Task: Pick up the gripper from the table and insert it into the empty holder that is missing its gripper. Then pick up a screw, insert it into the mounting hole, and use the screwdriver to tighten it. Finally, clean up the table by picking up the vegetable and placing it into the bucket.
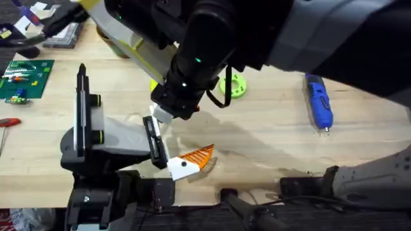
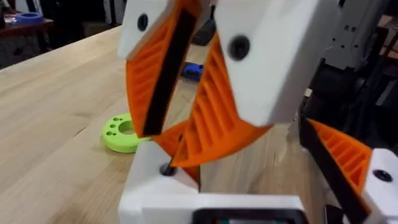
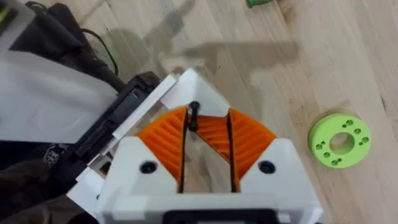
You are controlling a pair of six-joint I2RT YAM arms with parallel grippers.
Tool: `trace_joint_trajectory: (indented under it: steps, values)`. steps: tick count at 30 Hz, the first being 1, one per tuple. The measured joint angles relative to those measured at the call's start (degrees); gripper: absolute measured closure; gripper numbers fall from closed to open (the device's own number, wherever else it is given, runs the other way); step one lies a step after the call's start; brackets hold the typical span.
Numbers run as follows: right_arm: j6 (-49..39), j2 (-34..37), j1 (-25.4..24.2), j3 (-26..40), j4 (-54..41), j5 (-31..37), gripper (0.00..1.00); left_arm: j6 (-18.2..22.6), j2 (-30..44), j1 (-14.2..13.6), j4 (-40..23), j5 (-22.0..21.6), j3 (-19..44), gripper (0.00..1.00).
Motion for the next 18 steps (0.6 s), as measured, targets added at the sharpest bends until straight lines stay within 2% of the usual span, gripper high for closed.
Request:
trace_joint_trajectory:
  steps: [18]
  values:
    - [0.4, 0.0, 0.0, 0.0, -0.3, -0.8, 0.642, 0.0, 0.0, 0.0, 0.0, 0.0, 0.0, 0.015]
